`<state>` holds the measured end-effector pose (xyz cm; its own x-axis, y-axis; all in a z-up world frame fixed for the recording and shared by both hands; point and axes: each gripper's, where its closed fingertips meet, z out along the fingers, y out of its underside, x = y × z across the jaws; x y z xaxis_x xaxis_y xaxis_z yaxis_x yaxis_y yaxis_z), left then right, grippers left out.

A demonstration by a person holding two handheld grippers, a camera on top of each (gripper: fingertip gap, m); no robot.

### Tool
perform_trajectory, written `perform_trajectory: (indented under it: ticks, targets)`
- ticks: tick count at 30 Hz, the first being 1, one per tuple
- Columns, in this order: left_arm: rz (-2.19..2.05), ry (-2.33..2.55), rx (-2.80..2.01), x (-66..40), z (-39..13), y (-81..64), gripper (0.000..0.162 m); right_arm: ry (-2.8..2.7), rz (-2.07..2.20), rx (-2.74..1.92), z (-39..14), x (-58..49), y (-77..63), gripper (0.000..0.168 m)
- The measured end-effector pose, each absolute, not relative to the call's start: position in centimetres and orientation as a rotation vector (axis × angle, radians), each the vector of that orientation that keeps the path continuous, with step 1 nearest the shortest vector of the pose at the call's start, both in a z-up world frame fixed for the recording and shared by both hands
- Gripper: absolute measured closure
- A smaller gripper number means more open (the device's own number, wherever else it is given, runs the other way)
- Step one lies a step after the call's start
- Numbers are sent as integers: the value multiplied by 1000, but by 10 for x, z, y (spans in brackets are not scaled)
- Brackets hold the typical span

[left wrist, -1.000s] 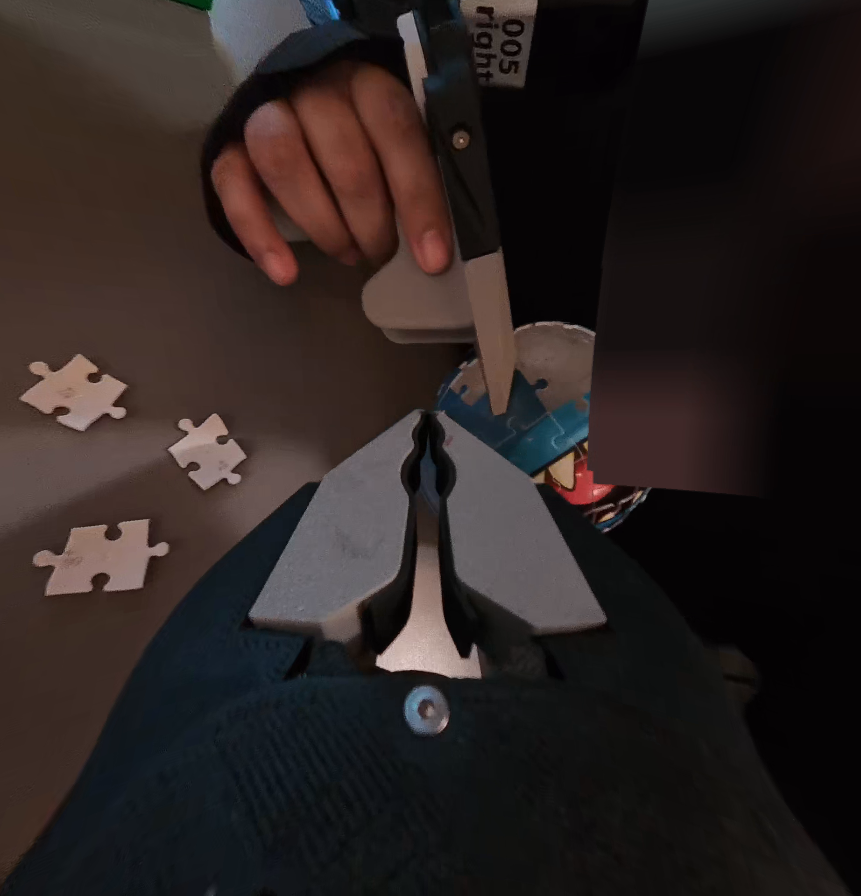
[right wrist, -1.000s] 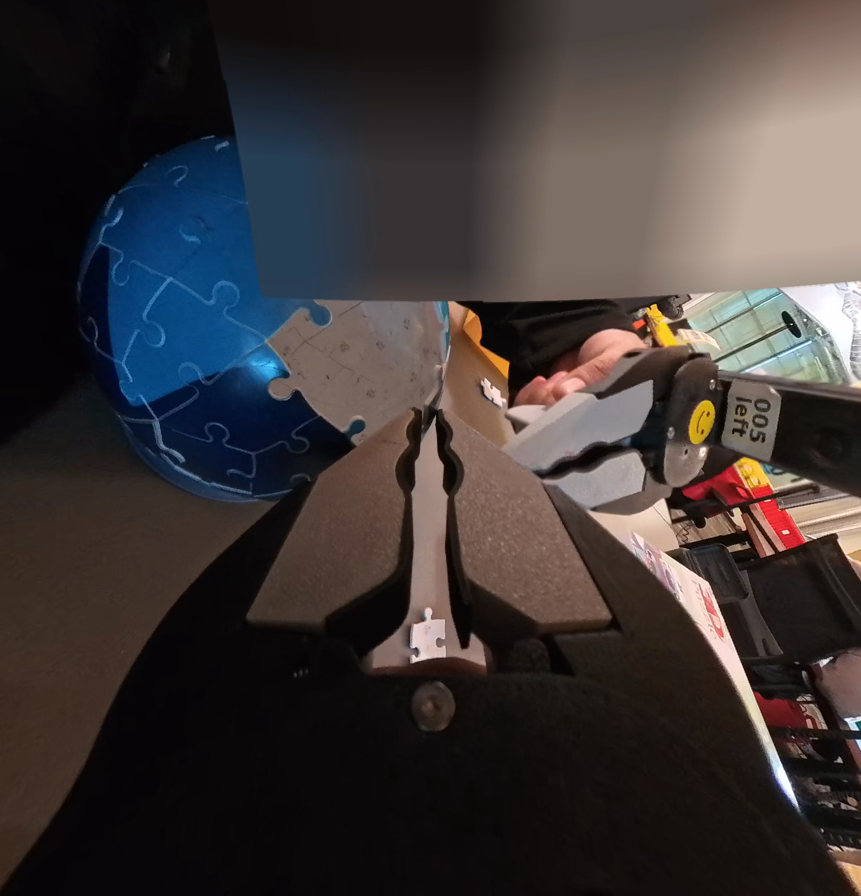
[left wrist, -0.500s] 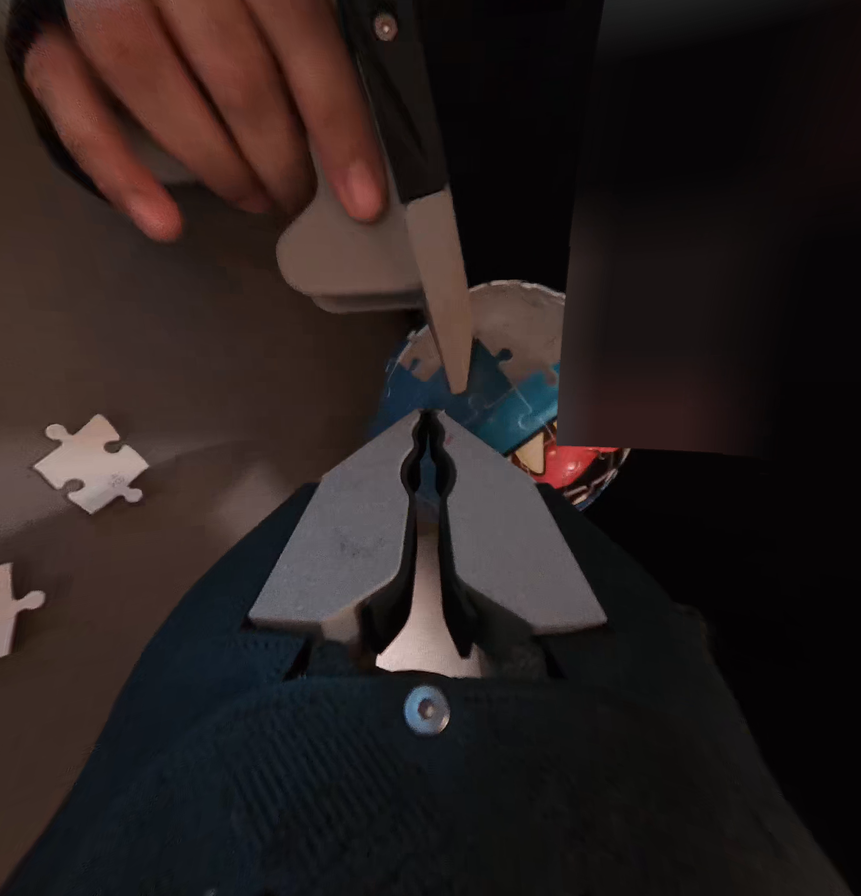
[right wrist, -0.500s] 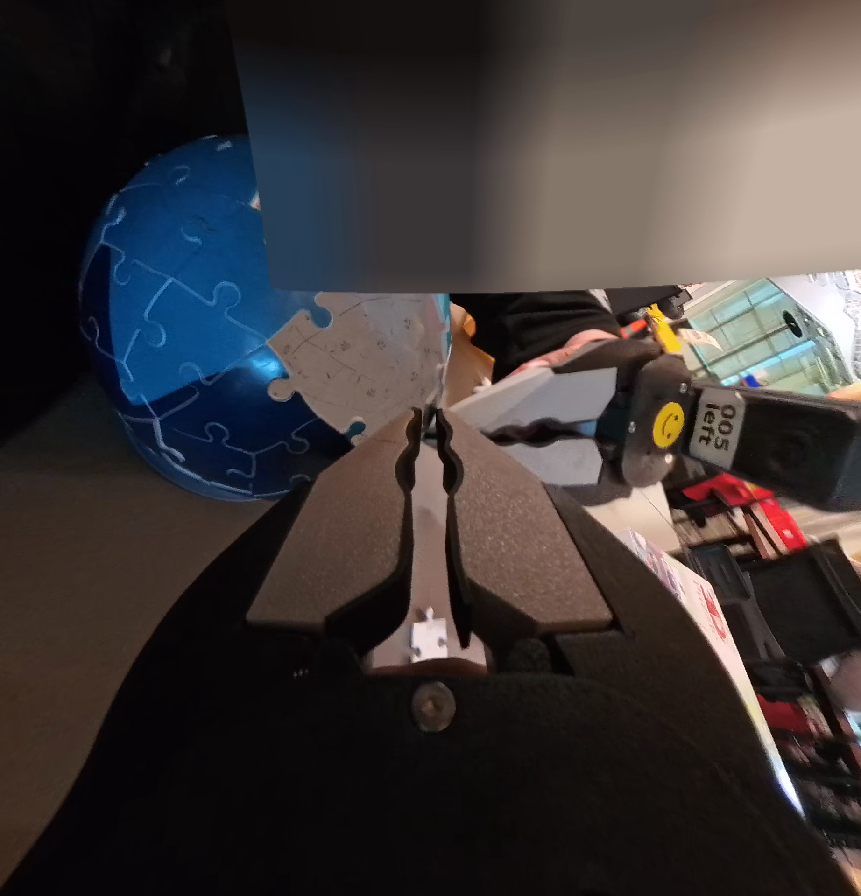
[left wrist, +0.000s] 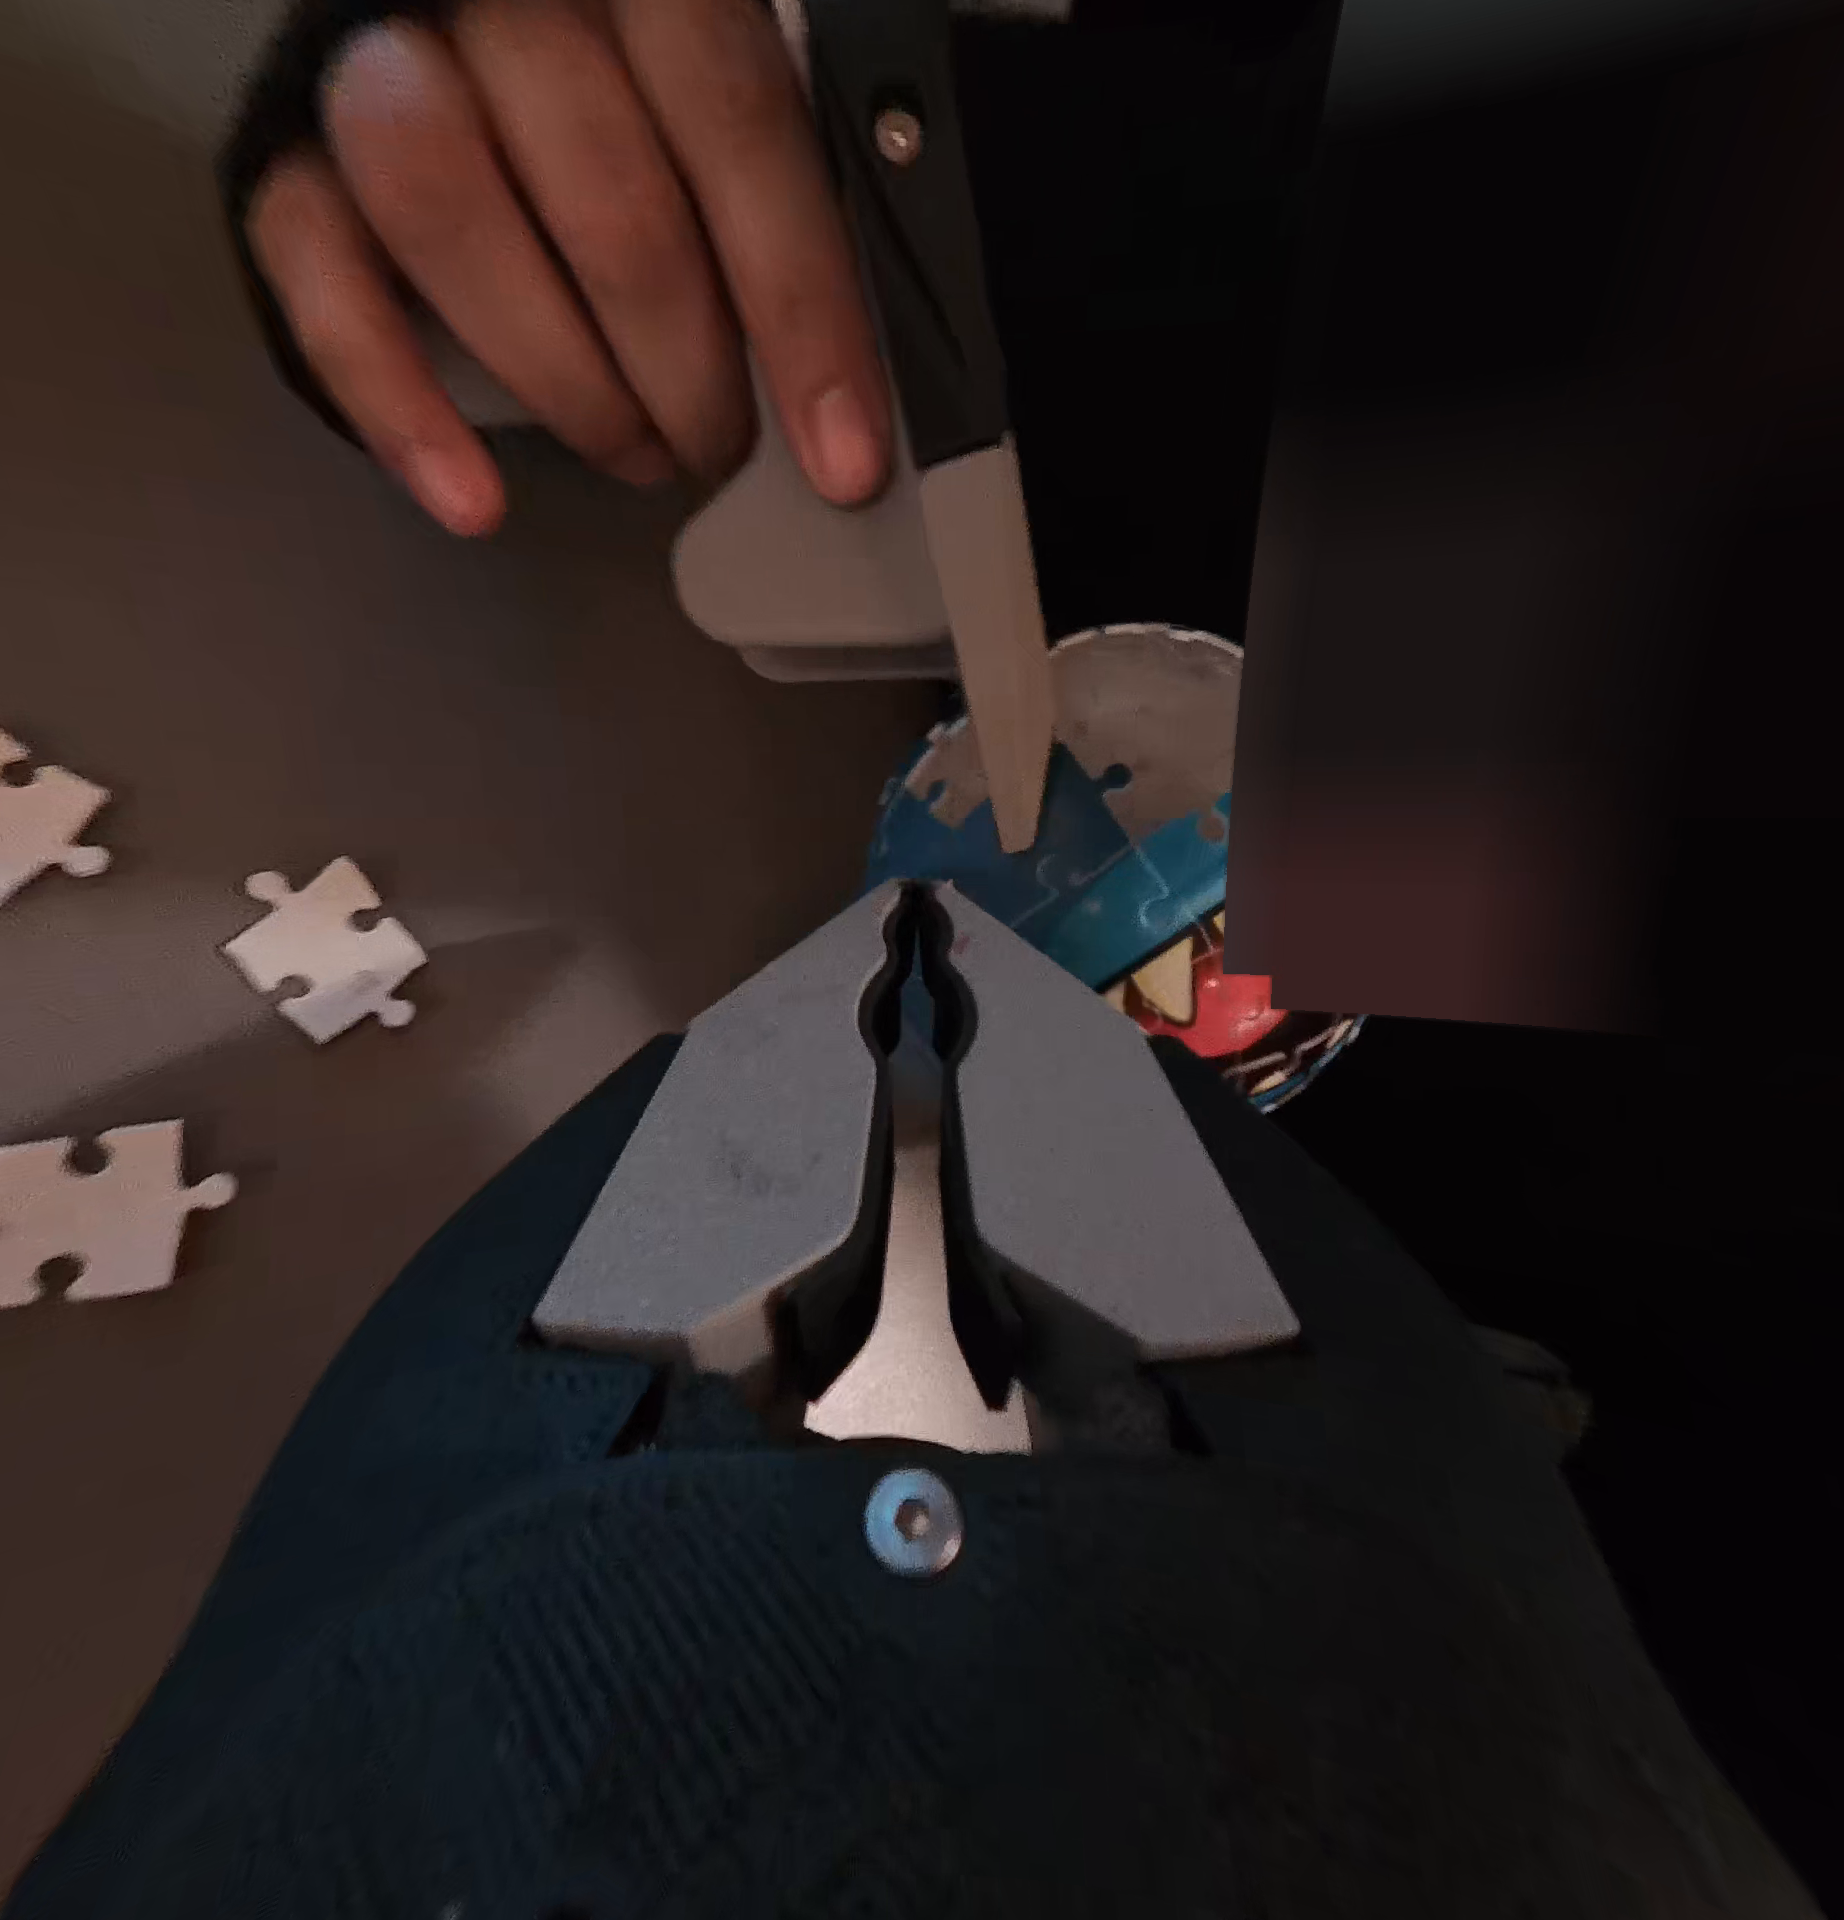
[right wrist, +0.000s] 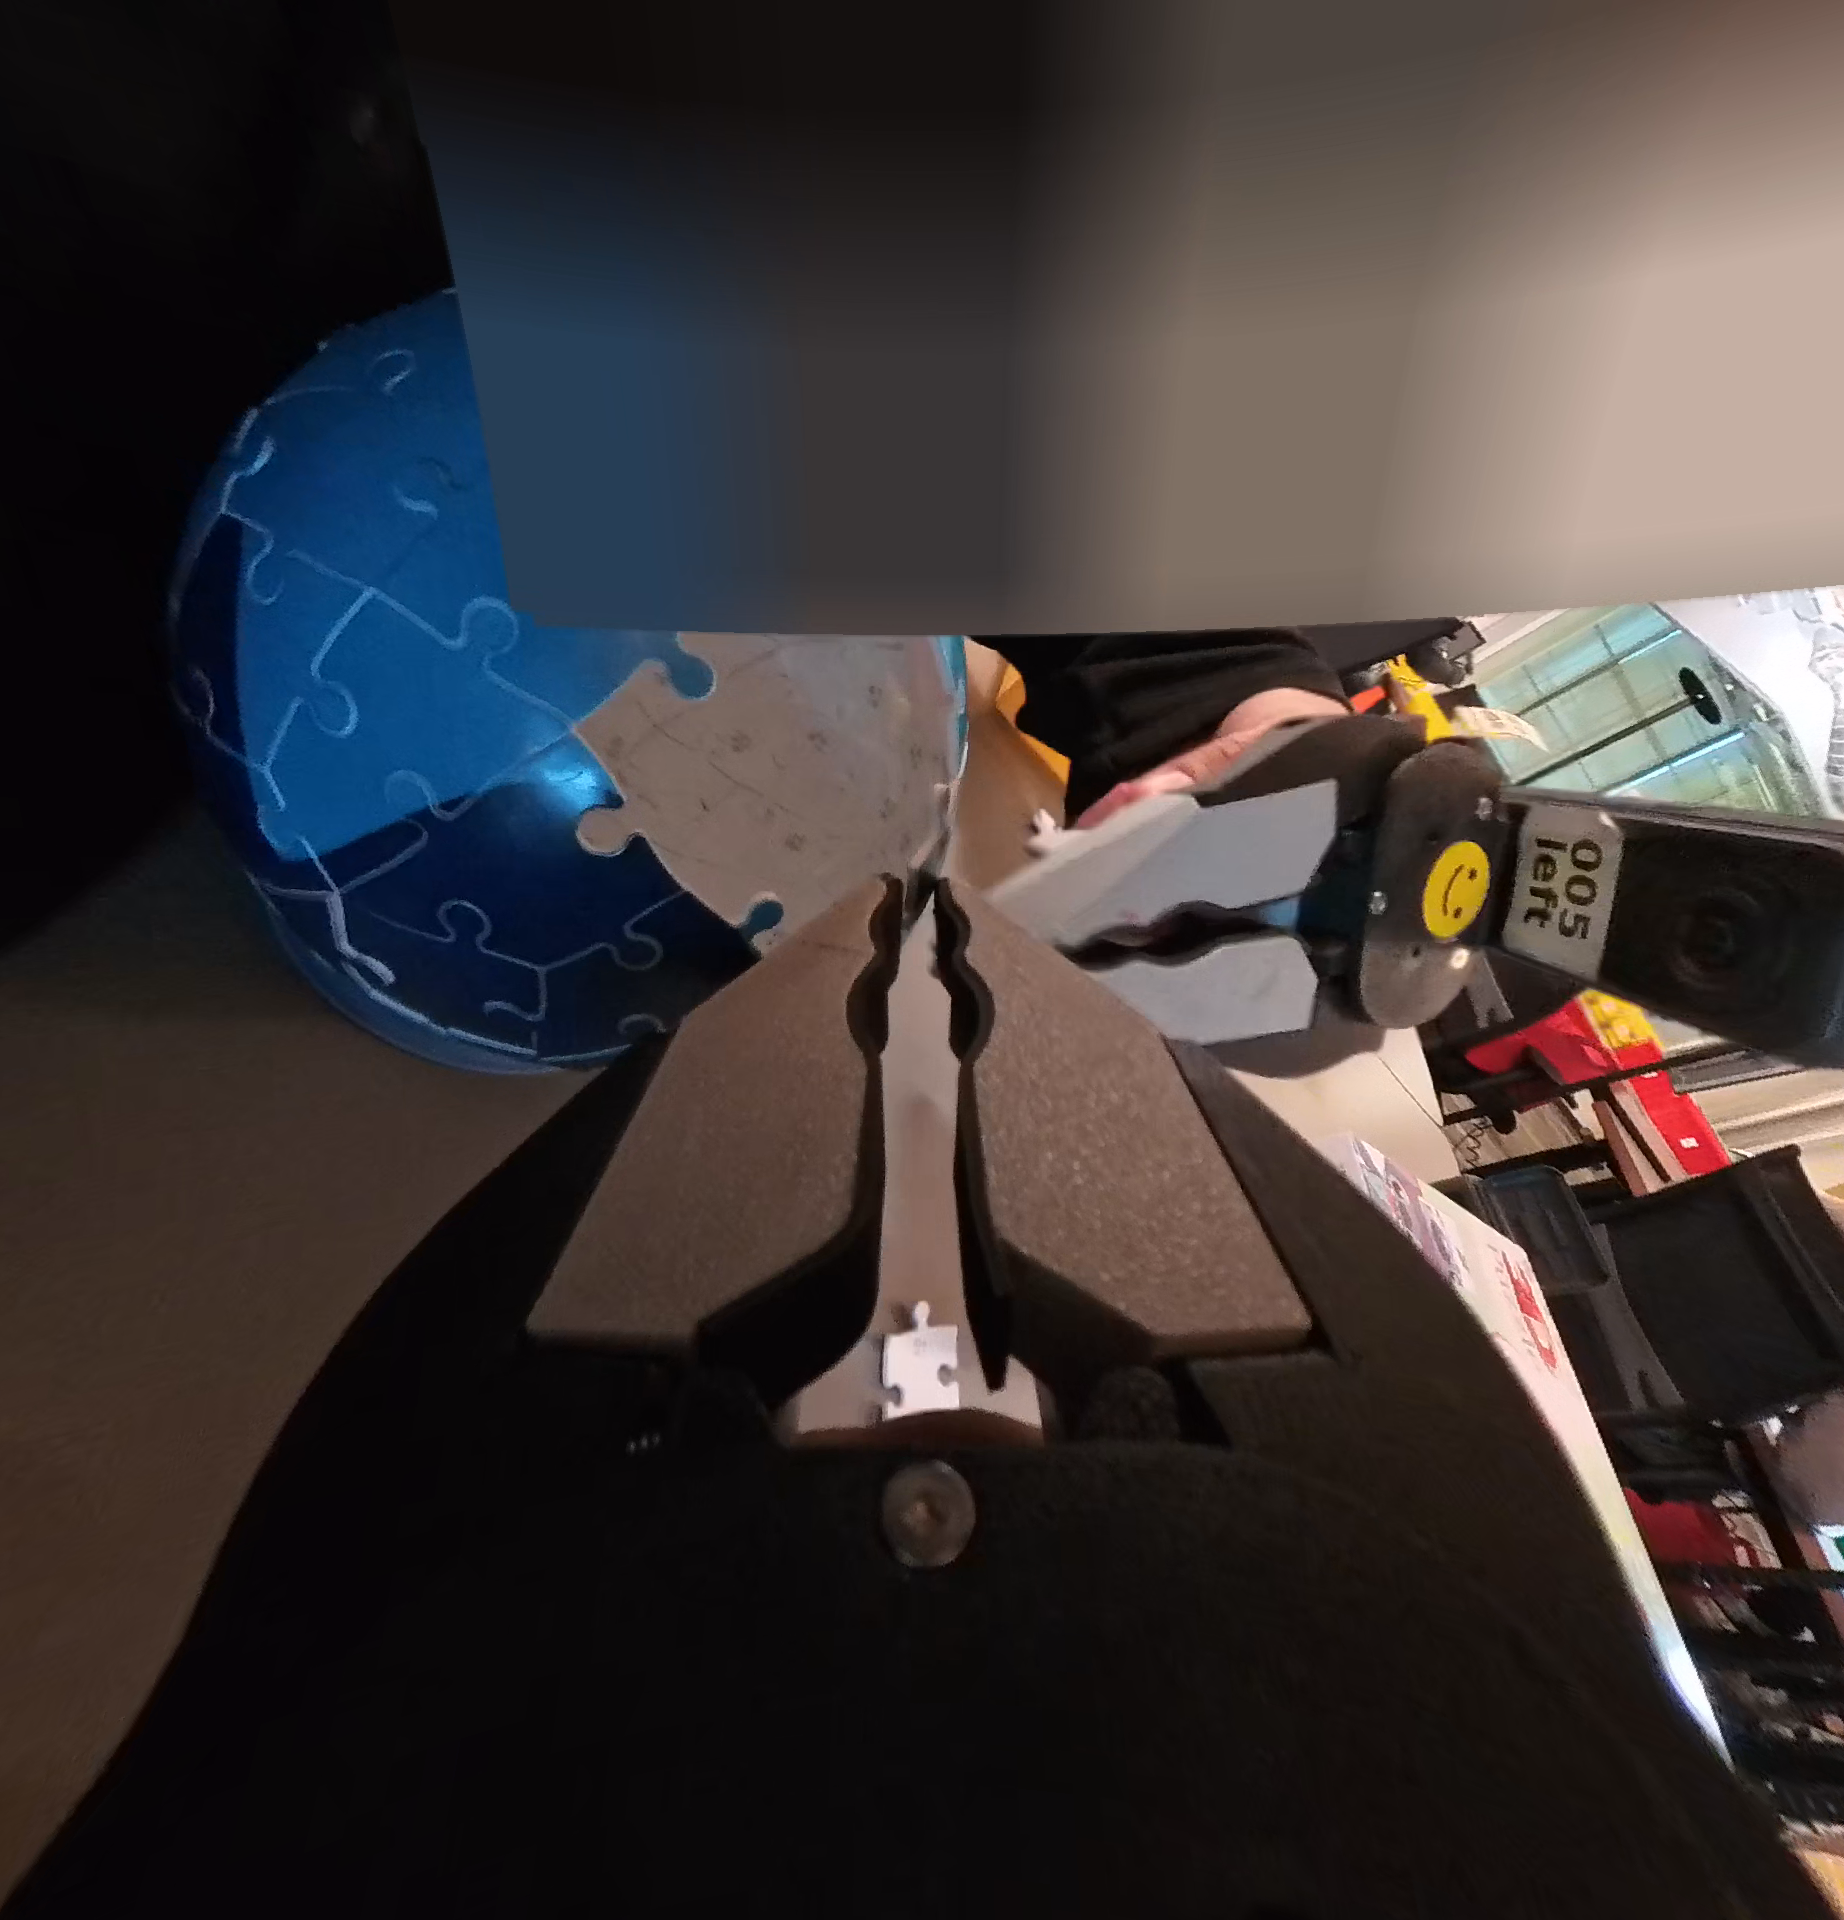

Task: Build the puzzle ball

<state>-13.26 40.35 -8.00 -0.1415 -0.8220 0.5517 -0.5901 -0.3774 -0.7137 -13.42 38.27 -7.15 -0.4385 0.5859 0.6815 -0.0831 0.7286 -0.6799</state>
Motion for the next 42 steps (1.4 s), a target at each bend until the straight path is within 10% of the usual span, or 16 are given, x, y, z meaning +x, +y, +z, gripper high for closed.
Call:
perform_trajectory:
  ticks: [42]
  targets:
    - [-1095,899,-1732,-205,-14,366,162,-1583,1645,-1073,-51,-97,430,133]
